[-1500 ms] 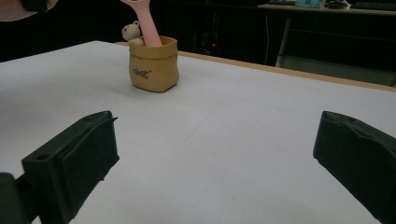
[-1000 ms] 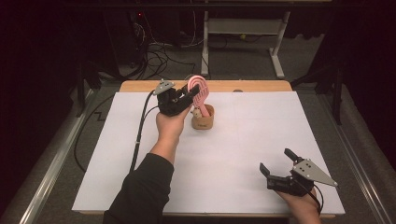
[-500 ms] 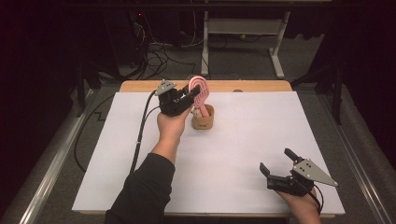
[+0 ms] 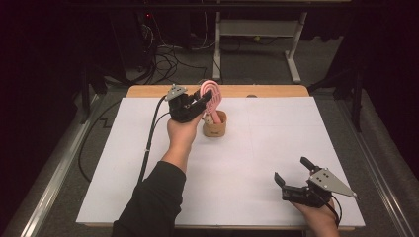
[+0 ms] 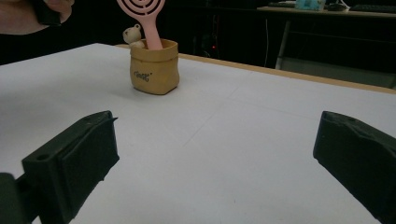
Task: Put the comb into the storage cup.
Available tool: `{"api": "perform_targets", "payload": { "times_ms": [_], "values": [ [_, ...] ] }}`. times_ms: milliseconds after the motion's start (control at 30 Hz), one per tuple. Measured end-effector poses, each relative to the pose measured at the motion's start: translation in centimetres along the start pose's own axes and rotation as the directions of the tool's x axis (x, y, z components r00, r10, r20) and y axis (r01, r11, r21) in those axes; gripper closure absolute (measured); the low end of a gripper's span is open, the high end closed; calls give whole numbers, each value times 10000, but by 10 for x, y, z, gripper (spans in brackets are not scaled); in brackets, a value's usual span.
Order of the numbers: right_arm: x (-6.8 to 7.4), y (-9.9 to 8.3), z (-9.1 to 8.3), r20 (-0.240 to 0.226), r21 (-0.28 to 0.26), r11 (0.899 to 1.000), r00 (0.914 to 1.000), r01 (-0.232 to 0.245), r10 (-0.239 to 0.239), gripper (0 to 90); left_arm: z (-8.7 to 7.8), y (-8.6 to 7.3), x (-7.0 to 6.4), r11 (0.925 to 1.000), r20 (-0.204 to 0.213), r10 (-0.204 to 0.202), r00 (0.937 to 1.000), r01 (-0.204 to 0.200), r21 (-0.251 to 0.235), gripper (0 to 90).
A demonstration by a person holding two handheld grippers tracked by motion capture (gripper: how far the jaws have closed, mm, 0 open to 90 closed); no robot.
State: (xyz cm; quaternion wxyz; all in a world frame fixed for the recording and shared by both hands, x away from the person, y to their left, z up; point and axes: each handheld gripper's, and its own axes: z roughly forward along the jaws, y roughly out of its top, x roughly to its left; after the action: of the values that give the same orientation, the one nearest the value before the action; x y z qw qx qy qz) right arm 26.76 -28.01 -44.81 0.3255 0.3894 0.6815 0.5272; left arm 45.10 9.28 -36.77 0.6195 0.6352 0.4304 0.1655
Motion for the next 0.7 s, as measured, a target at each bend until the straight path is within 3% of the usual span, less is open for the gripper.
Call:
{"api": "perform_targets", "payload": {
  "times_ms": [267, 700],
  "values": [
    [0, 0, -1, -32, -21, 10000, 10000, -35, 35, 1, 0, 1, 1, 10000, -135, 20, 9999, -20, 16, 625],
    [-1, 1, -1, 22, -34, 10000, 10000, -5, 5, 1, -1, 3, -3, 9957, -504, 918, 9945, -912, 152, 608]
  ]
}}
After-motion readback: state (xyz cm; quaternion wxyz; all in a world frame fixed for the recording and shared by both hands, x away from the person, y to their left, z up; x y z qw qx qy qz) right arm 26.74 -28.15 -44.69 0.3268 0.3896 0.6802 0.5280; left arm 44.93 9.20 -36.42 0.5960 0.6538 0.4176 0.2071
